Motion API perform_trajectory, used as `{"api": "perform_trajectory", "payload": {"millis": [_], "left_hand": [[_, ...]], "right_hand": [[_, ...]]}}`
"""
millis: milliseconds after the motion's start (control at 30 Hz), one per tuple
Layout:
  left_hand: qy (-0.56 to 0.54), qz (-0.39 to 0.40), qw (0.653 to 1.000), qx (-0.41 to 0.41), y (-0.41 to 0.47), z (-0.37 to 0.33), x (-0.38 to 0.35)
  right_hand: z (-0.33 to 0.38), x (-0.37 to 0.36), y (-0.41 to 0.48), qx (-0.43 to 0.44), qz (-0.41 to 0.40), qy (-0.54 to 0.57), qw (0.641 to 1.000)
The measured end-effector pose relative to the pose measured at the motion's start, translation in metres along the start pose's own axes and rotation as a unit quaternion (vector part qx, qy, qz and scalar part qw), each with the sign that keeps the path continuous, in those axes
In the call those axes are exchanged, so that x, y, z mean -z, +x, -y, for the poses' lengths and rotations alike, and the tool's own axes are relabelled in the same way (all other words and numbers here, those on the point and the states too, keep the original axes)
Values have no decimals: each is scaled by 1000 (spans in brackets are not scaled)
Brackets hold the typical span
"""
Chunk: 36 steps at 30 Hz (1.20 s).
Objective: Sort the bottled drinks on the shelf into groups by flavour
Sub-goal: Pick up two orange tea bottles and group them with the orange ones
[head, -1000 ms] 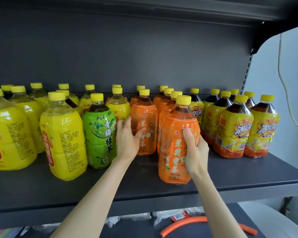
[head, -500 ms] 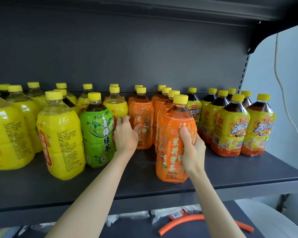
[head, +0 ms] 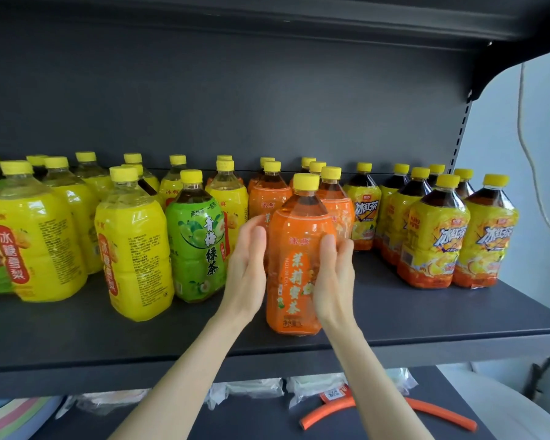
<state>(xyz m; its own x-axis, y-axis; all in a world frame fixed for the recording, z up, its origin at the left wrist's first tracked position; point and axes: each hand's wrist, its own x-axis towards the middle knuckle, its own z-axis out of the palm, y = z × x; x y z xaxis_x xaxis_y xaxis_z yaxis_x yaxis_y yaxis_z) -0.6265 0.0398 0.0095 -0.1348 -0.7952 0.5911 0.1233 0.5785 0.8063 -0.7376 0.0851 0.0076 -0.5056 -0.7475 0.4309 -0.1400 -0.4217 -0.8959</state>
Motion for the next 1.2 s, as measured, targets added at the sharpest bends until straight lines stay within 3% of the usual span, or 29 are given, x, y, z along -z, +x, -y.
{"api": "perform_trajectory", "payload": {"millis": [233, 367, 533, 667, 1200], "left_hand": [[12, -38, 999, -23, -5, 5, -6], [53, -58, 996, -33, 3, 13, -4], [89, -96, 991, 3, 21, 29, -4], [105, -111, 988, 13, 32, 38, -6], [131, -170, 977, 0, 41, 52, -25]], "right_hand": [[-13, -8, 6, 77, -7, -180, 981], [-18, 14, 26, 59, -78, -149, 984], [-23, 29, 57, -28, 19, -50, 998], [-34, 29, 67, -64, 48, -41, 996], [-46, 21, 71, -36, 24, -66, 997]]}}
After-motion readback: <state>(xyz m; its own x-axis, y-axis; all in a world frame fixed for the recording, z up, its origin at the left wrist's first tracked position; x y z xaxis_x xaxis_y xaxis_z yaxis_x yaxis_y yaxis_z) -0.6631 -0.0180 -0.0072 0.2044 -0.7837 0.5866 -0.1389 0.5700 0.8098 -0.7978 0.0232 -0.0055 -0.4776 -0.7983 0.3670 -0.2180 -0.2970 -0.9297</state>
